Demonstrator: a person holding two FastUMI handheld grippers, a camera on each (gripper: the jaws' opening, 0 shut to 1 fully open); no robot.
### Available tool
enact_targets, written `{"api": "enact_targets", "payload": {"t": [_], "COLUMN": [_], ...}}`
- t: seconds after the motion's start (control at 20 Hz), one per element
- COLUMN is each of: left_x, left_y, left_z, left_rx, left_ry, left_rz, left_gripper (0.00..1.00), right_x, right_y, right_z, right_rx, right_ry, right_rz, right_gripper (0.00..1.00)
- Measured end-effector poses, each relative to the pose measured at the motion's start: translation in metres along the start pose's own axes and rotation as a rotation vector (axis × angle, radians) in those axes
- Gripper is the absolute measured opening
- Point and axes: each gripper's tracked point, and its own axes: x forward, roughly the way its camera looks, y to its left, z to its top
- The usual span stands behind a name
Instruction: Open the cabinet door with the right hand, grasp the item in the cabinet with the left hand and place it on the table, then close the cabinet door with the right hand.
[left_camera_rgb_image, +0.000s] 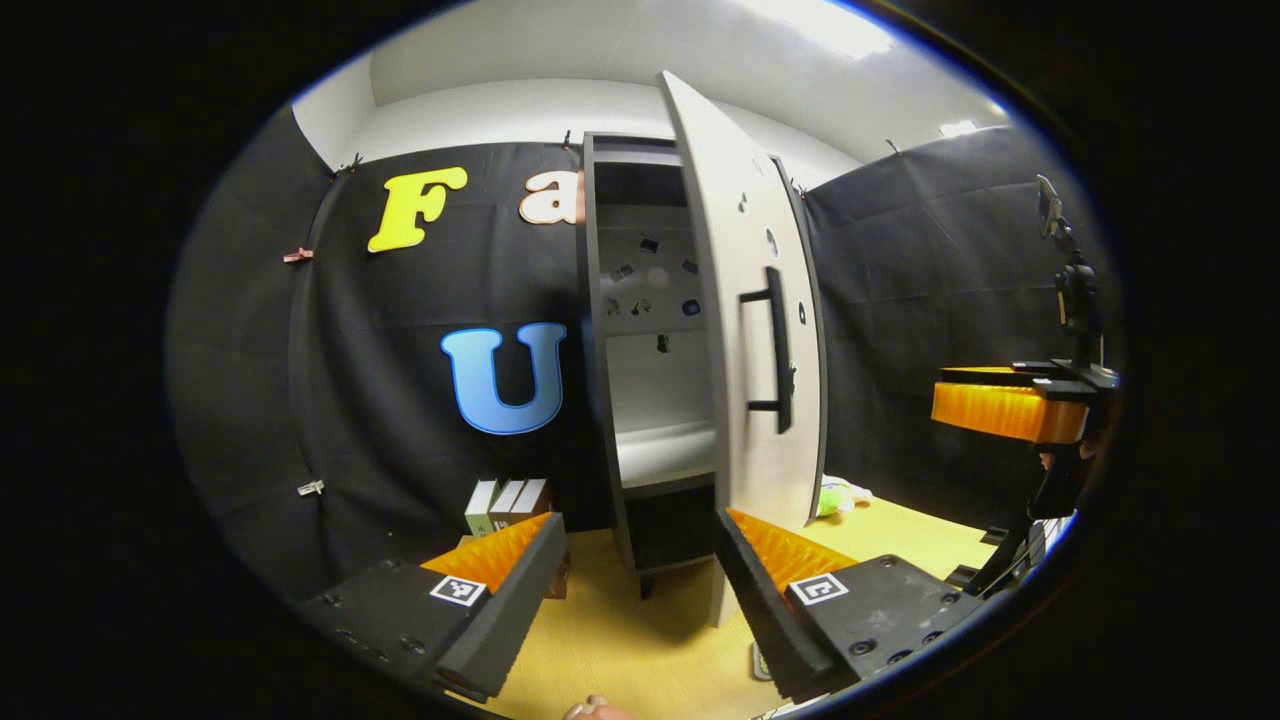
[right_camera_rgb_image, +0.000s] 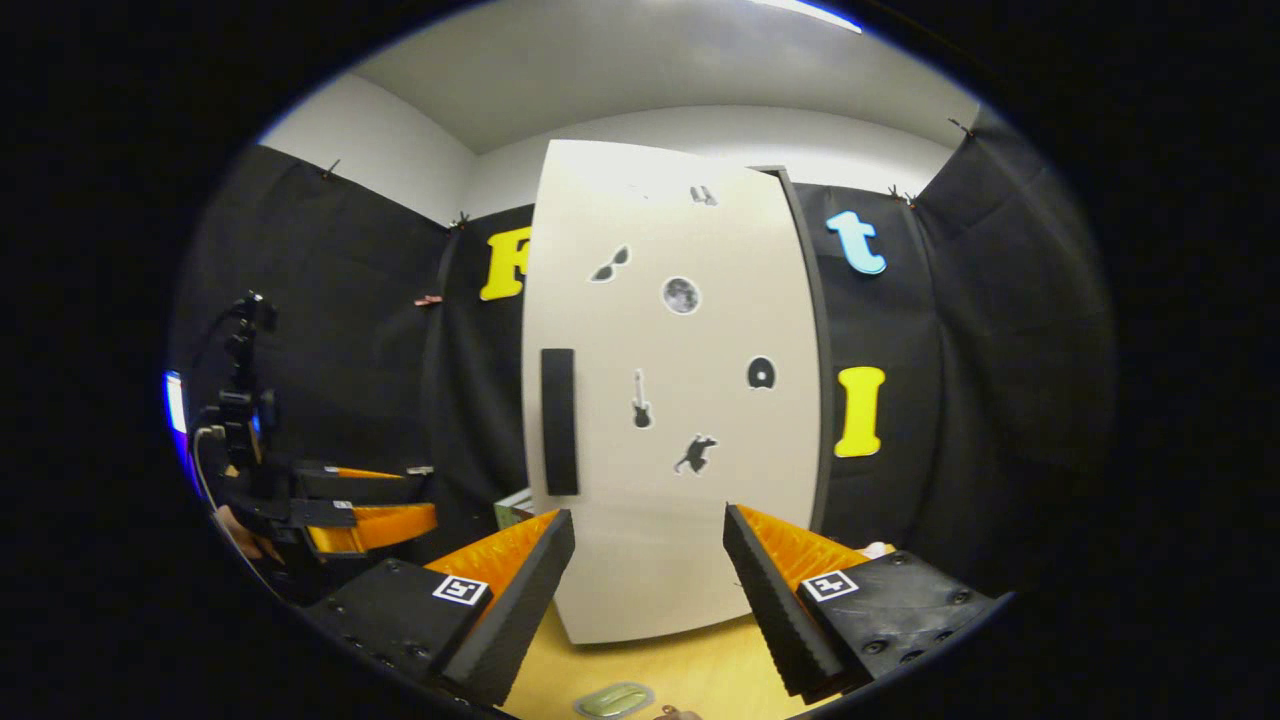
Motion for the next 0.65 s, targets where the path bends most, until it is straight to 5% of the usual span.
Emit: {"api": "enact_targets", "payload": {"t": [0.15,0.65], "left_x": [0.003,0.025], "left_y": [-0.011,-0.049], "left_z": [0.009,0.029], "left_rx": [-0.011,-0.087], "left_ry": [-0.016,-0.063], "left_rz": [0.007,-0.044], "left_gripper": [0.96,0.94], "right_x": [0.007,-0.001], "right_y": [-0.023,-0.038], "right_z": [0.001,0.010], "right_rx": [-0.049,-0.012], "right_ry": [-0.004,-0.029], "right_rz": [-0.091,-0.123], "right_gripper": [0.98,0.98]}}
